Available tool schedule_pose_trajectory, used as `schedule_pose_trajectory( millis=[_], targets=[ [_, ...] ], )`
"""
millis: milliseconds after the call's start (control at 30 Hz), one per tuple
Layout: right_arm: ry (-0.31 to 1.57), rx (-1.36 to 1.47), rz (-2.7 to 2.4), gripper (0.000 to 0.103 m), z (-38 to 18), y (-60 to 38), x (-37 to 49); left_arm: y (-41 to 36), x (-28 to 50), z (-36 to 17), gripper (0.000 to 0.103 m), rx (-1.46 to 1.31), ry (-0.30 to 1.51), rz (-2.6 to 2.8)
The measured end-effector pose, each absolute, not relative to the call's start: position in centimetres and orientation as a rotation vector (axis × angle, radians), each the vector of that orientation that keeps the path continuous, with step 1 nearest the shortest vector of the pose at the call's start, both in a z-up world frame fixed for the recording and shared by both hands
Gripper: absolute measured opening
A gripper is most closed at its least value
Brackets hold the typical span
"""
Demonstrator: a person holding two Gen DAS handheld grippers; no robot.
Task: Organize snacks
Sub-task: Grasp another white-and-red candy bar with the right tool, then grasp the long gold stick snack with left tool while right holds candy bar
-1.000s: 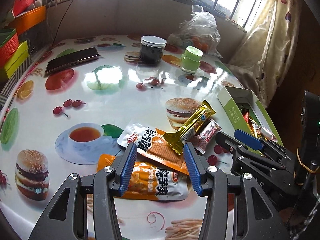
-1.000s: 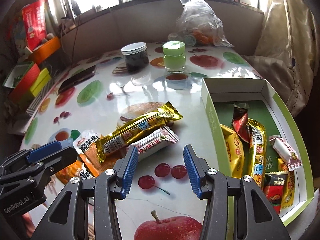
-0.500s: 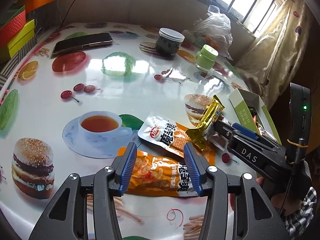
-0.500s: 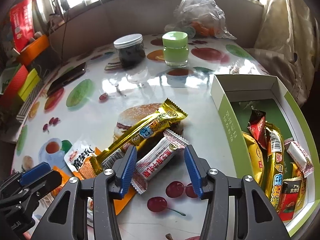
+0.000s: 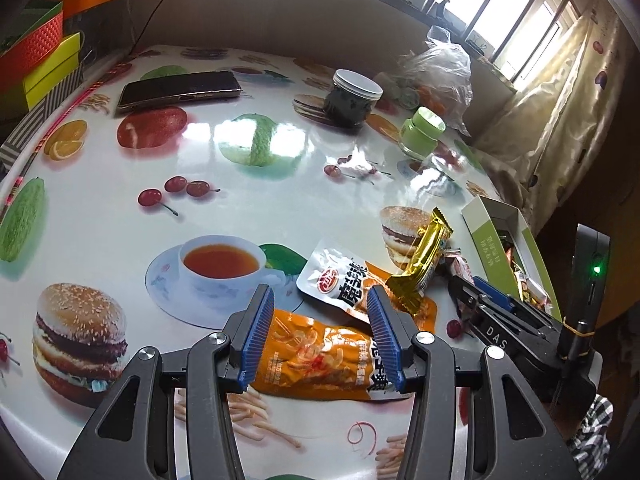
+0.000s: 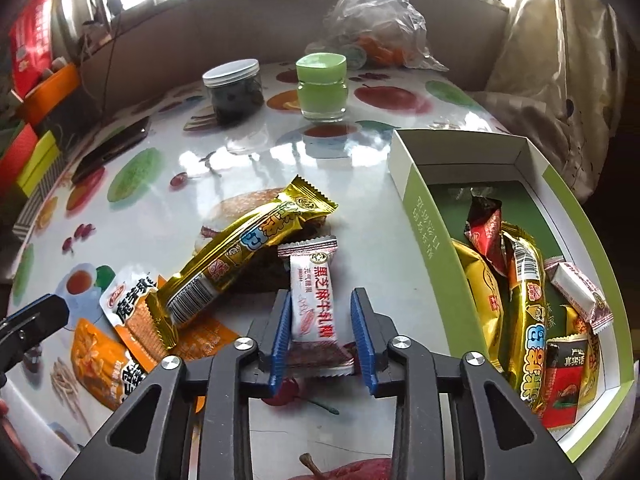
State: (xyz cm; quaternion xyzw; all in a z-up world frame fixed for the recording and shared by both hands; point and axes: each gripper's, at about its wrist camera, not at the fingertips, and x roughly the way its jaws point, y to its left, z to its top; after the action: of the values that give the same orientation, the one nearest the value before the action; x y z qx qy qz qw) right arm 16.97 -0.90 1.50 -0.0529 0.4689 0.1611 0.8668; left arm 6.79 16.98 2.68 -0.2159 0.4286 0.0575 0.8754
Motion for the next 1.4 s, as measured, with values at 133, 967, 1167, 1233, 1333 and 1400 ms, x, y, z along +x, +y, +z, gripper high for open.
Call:
schedule_pose_trajectory(
  millis=[133,967,1167,1233,1333,1400],
  targets=[
    [0.977,-0.105,0.361,0.020,1.5,-1.6,16.3,16.2,7.7,3.0,0.050,-0.436,0.898,0.096],
    [0.997,-0.060,0.420,0.019,1.6,-4.5,13.8,8.8,16.3,2.4,0.050,-0.219,0.996,-0.097],
    [1.001,-0.047,0.430,0.020,1.6,-4.6,14.0,7.8,17.3,1.8,0.050,-0.174,1.013,-0.108],
    [1.001,-0.049,0.432,0.020,1.6,-4.6,14.0,7.7,17.6,1.5,0.050,-0.167,1.023,-0.108],
    [1.001,-0.047,0.433,0.020,1.6,-4.6,14.0,7.7,17.9,1.3,0.050,-0.162,1.028,-0.108],
    [1.001,-0.047,0.433,0.020,1.6,-4.6,14.0,7.6,18.2,1.1,0.050,-0.157,1.033,-0.110]
  ],
)
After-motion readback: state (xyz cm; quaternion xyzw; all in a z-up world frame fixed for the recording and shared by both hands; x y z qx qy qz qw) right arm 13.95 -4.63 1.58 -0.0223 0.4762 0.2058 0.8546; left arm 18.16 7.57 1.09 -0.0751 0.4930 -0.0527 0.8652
